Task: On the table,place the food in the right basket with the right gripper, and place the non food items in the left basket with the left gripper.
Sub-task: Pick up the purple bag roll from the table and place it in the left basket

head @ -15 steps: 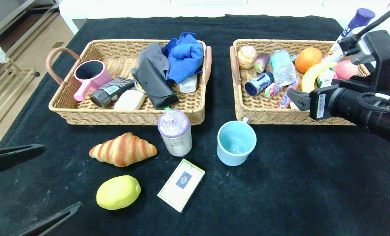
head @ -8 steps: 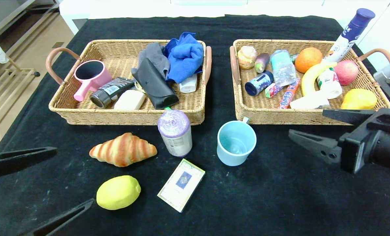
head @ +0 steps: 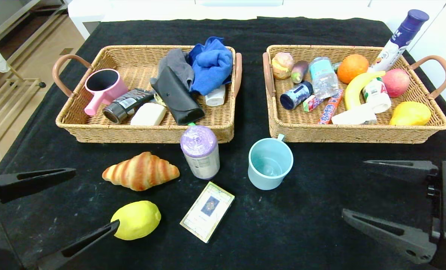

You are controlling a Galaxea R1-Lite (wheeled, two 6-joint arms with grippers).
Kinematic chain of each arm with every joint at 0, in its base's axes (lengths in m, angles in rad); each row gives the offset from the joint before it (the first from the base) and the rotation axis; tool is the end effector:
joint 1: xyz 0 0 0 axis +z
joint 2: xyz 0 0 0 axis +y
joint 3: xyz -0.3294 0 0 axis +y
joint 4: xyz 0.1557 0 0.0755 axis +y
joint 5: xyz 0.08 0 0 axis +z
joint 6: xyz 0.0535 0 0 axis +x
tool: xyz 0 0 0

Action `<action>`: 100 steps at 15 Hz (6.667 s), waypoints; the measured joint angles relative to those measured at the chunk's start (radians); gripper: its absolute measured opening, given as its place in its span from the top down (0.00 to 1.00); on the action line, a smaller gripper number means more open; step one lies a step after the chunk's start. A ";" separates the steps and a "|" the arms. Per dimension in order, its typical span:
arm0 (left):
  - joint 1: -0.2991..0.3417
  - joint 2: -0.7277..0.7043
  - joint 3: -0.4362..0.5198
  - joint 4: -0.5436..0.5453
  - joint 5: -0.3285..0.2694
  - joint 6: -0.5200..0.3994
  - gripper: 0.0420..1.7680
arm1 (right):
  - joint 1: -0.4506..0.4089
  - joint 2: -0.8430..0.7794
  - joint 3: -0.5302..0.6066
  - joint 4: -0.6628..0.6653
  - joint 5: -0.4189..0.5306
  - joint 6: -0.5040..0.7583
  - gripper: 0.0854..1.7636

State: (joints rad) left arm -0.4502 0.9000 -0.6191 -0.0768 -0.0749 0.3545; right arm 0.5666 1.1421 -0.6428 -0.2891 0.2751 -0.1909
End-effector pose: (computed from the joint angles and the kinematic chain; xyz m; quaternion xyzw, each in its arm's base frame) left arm 0.0850 -0.0455 0.2604 0.1881 0.0530 -0.2718 0.9423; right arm 0.1310 0.1006 0.2639 -0.1017 0.0646 0.4143 0.9021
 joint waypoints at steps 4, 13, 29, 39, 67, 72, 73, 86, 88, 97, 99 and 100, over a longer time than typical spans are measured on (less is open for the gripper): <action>0.041 0.004 -0.027 0.003 -0.005 0.000 0.03 | -0.011 -0.026 0.097 -0.109 0.024 0.001 0.04; 0.129 0.030 -0.167 0.149 0.027 -0.008 0.03 | -0.005 -0.144 0.154 -0.154 0.034 0.011 0.04; 0.092 0.255 -0.491 0.659 0.078 -0.383 0.03 | -0.020 -0.182 0.140 -0.144 0.027 0.009 0.04; -0.029 0.432 -0.705 0.658 0.145 -0.429 0.03 | -0.024 -0.193 0.134 -0.144 0.023 0.005 0.04; -0.271 0.863 -0.990 0.647 0.402 -0.524 0.03 | -0.021 -0.189 0.138 -0.140 -0.012 -0.004 0.03; -0.270 0.878 -0.988 0.647 0.406 -0.522 0.03 | -0.020 -0.188 0.140 -0.141 -0.011 -0.004 0.03; -0.269 0.879 -0.987 0.647 0.410 -0.522 0.03 | -0.019 -0.186 0.140 -0.141 -0.012 -0.004 0.03; -0.268 0.885 -0.981 0.646 0.439 -0.520 0.44 | -0.009 -0.173 0.147 -0.140 -0.013 -0.004 0.03; -0.269 0.883 -0.979 0.646 0.438 -0.520 0.46 | -0.009 -0.172 0.147 -0.140 -0.013 -0.004 0.03; -0.272 0.872 -0.982 0.651 0.429 -0.519 0.47 | -0.006 -0.173 0.156 -0.139 -0.010 -0.024 0.03; -0.278 0.848 -0.979 0.660 0.427 -0.519 0.47 | -0.006 -0.172 0.159 -0.139 -0.011 -0.034 0.03; -0.281 0.831 -0.970 0.663 0.429 -0.513 0.47 | -0.006 -0.171 0.161 -0.139 -0.012 -0.034 0.03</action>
State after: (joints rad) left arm -0.7317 1.7313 -1.5889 0.5864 0.3536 -0.1583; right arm 0.5609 0.9706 -0.4815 -0.4277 0.2630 -0.2251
